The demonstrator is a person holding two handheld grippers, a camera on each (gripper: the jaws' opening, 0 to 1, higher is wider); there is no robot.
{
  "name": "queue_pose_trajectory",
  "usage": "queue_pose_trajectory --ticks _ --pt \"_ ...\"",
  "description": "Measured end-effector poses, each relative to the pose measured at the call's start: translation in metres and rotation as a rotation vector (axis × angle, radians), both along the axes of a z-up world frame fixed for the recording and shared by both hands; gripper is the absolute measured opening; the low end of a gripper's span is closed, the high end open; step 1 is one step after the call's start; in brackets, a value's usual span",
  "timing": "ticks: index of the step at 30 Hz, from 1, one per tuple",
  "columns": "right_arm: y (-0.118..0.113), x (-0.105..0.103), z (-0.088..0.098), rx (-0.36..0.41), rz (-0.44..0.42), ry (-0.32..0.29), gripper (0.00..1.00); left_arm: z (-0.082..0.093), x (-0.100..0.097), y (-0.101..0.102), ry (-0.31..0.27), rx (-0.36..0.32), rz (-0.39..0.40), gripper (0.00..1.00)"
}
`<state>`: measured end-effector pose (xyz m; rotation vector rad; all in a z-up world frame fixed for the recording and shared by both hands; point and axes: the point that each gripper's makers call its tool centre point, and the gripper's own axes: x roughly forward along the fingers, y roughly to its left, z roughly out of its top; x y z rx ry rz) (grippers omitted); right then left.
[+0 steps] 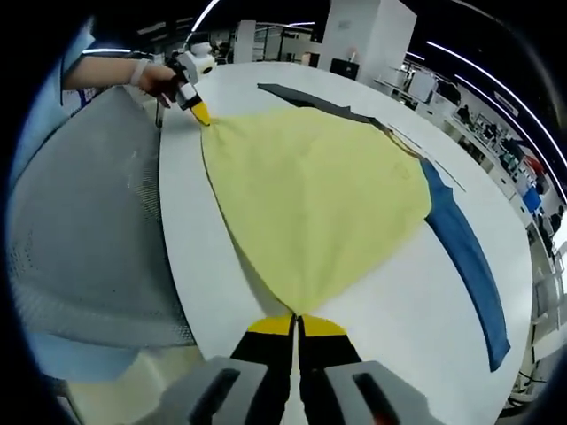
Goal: Fold the garment on the visible template until the final outline fits inside the template.
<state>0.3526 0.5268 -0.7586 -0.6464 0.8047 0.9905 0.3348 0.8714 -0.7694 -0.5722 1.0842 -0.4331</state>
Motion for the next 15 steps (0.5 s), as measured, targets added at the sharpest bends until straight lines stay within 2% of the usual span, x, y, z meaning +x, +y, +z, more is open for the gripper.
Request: queue_pose_trajectory --ticks 8,11,15 --pt "-0.0006 -0.0045 -0.0062 -0.002 0.014 0.020 0.00 -0.0026 0.0038 0.0061 -0.039 0.004 0.044 0.00" --pt "-0.0003 -0.0052 -0.0080 0.008 0.008 0.026 0.00 -0.0038 0.0027 0.0060 -0.038 -0.001 0.058 0.00" --pt "-0.0004 -0.0063 -0.0086 0.019 -0.001 0.030 0.00 -0.0034 0.0018 0.0060 -0.051 0.028 0.042 0.00"
